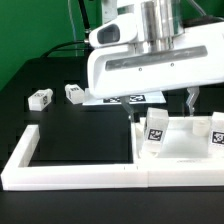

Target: Assemble square table

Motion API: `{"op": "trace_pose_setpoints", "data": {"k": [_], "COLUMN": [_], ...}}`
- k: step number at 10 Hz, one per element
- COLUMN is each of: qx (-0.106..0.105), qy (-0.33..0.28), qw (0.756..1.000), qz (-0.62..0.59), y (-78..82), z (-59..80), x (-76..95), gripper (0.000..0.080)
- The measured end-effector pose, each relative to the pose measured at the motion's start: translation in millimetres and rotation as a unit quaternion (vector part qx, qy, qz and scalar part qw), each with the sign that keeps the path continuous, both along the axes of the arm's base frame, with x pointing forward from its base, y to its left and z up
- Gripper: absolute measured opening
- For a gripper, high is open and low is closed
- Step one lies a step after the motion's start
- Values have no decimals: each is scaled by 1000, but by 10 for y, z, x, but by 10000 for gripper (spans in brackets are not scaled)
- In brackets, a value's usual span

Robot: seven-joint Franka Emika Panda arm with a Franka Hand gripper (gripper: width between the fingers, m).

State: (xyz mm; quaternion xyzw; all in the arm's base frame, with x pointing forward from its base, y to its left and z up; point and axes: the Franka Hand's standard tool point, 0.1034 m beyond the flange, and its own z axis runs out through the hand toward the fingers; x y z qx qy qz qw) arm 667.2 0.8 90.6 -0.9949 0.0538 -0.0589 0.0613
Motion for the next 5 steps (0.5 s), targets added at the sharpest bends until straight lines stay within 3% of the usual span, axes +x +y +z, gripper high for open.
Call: {"op": "trace_pose_setpoints", "data": {"k": [1,4,5], "qx": [4,2,3], "qy": [38,38,39], "qw": [999,999,999], "qz": [1,-3,-12], "y": [-14,-40,-41], "z": [-51,-75,-77], "x": [-26,4,3], "gripper": [648,648,533]}}
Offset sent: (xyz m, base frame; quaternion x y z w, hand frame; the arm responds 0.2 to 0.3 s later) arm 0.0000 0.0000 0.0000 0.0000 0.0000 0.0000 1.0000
